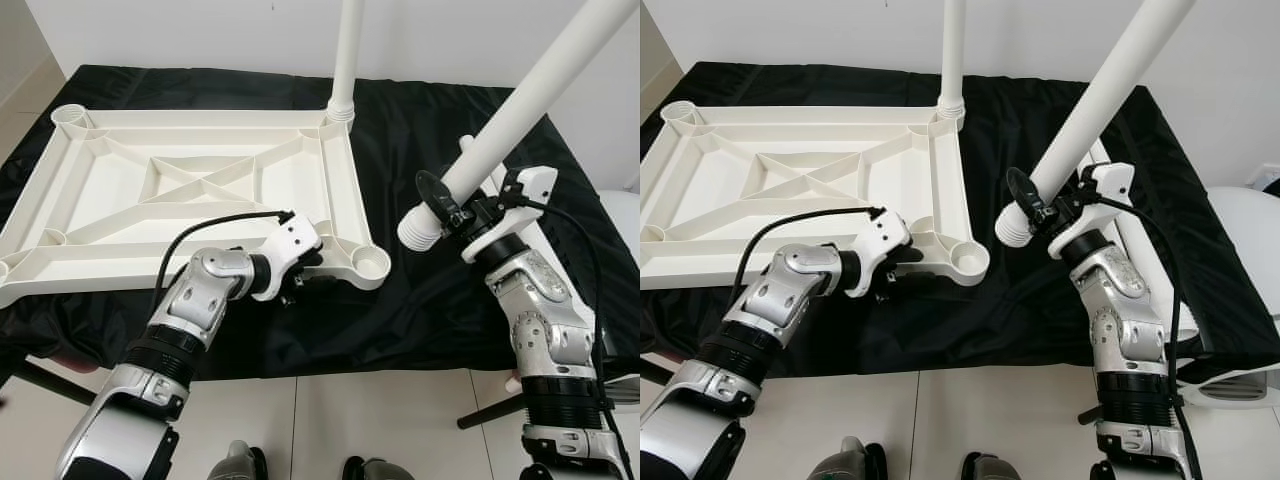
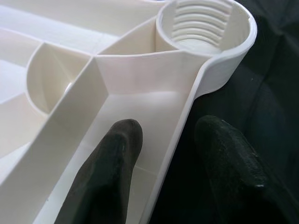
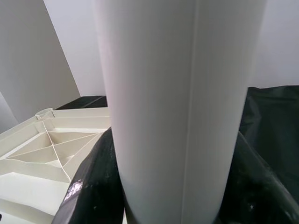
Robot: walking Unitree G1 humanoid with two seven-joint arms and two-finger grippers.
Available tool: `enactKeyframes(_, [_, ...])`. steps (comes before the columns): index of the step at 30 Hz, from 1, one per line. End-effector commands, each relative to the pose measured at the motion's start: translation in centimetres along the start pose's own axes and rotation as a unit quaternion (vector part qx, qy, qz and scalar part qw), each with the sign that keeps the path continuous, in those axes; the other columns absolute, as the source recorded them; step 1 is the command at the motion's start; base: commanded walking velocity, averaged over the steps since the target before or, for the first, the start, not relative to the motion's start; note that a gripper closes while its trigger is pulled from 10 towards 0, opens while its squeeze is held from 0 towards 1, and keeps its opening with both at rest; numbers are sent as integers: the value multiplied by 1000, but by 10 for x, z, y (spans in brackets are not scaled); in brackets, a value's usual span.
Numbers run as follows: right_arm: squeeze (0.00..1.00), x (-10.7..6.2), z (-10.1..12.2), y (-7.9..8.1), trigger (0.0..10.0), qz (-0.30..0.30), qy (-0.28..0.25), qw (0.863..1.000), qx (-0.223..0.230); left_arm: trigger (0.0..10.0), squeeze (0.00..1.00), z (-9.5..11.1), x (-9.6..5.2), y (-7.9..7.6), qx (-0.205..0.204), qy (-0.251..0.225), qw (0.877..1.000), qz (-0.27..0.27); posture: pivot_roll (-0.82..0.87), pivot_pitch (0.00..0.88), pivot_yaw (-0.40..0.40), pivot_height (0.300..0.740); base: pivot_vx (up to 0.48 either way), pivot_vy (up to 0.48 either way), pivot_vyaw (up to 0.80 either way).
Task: Building children table
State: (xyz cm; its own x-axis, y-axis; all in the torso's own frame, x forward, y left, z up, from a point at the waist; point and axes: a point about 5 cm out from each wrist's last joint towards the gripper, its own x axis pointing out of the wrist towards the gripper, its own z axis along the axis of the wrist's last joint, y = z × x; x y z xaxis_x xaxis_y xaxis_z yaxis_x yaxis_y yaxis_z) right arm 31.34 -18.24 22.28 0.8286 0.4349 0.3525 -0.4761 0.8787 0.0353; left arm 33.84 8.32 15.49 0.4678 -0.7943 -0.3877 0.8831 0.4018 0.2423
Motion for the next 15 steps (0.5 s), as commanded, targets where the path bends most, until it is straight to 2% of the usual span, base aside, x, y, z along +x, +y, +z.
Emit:
enactKeyframes(1, [0,0,8,0,10000,0,-19,1000,-8,10000,0,-1,5,0,3,6,1000,16,-59,129,5,740,0,0,0])
enactKeyframes(15, [0,-1,9,0,10000,-3,-19,1000,-8,10000,0,2,12,-6,18,4,1000,3,-66,132,10,740,0,0,0])
